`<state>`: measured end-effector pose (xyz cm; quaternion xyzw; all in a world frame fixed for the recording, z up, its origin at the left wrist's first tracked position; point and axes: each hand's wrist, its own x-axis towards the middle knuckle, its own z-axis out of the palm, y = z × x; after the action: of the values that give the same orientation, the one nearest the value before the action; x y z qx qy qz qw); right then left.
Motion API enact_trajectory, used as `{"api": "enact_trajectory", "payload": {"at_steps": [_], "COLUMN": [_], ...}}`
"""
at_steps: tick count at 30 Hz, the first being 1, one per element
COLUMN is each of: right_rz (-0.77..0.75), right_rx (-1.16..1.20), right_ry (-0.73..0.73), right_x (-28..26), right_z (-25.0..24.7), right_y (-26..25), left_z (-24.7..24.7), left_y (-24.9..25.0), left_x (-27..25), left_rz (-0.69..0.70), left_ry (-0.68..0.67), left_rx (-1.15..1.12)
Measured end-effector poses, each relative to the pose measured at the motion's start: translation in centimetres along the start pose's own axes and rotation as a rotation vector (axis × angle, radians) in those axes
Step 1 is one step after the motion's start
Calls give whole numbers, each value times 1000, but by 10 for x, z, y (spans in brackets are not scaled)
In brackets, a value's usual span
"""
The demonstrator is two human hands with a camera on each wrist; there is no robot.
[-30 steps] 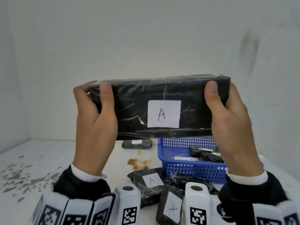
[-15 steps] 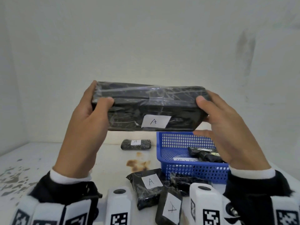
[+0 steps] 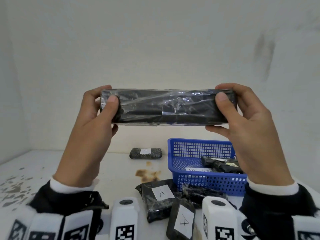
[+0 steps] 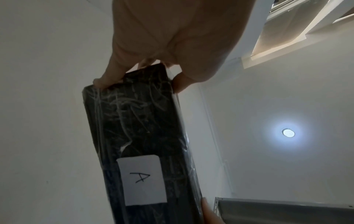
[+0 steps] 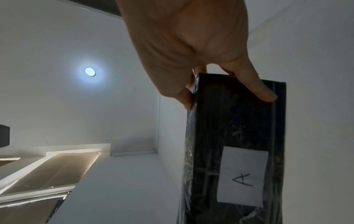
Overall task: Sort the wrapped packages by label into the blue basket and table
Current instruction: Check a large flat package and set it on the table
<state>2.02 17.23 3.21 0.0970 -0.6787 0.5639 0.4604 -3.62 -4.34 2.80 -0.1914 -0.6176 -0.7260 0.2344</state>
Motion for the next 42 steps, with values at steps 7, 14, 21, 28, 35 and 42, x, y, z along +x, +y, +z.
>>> {"api": "enact_trajectory", "payload": {"at_steps": [7, 14, 21, 28, 35, 42], "right_rz": [-58, -22, 17, 12, -6, -63], "right_rx": [-91, -178, -238, -276, -295, -286], "right_ry": [8, -53, -55, -58, -50, 11], "right_x": [-3, -4, -7, -7, -8, -12], "right_z": [1, 1, 3, 1, 4, 12], "right_y": [0, -3, -8, -10, -9, -8], "left_z": [2, 2, 4, 12, 18, 23], "left_y": [-2, -1, -2, -1, 0, -1], "left_x": [-2, -6, -8, -14, -19, -21], "left_rz": [38, 49, 99, 131, 135, 106], "left_ry": [-95, -135, -83, -30, 22, 107], "left_rx": [59, 121, 165, 282, 300, 302]}}
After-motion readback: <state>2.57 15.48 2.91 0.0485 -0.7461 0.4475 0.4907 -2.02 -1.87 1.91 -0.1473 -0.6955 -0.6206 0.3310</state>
